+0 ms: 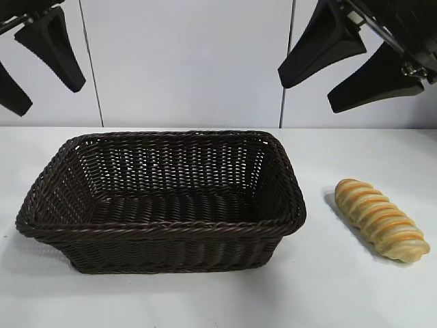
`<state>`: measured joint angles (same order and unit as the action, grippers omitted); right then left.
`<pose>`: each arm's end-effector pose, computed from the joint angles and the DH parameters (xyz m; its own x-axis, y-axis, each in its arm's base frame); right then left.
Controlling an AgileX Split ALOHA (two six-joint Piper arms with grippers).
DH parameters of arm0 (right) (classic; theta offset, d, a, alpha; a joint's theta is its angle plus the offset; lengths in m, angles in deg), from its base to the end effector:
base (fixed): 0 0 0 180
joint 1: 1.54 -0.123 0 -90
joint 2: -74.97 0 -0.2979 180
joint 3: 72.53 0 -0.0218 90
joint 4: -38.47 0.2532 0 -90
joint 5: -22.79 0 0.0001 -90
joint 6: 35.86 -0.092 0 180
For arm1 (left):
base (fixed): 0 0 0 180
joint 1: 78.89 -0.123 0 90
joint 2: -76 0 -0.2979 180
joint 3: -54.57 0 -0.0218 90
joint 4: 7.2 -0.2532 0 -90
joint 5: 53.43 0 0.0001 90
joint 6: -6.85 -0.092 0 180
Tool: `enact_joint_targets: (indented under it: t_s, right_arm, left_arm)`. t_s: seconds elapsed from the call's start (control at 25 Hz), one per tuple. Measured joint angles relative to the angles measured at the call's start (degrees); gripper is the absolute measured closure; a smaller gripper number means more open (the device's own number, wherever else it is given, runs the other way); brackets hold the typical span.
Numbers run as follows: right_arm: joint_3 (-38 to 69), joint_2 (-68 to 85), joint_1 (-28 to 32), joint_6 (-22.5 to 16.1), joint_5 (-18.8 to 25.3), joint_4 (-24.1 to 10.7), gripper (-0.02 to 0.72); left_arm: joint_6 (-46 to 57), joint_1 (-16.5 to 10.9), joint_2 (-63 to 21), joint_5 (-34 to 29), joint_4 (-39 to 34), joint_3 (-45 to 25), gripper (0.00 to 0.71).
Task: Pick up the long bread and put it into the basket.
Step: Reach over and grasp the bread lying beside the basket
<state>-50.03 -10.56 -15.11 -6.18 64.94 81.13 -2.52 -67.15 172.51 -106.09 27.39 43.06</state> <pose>0.2575 0.1052 0.2980 -0.7994 -0.1185 -0.5890 -0.4195 0.8119 0.4060 0.3006 -0.1049 0.2868 -0.9494 -0.0128 -0.3137 0.1522 0.8552 -0.4954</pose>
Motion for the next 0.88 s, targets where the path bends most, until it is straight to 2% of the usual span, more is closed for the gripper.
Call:
enact_joint_targets:
  t_s: [0.24,0.6,0.88]
  right_arm:
    - [0.0,0.0,0.0,0.0,0.0,0.0,0.167]
    - [0.0,0.0,0.0,0.0,0.0,0.0,0.167]
    - [0.0,0.0,0.0,0.0,-0.1,0.0,0.167]
  left_arm:
    - [-1.0,0.0,0.9,1.3,1.2,0.0,0.186]
    - [-5.8,0.0,6.3,2.0,8.2,-1.6,0.186]
    - [-6.7,0.0,6.4,2.1,8.5,-4.0,0.186]
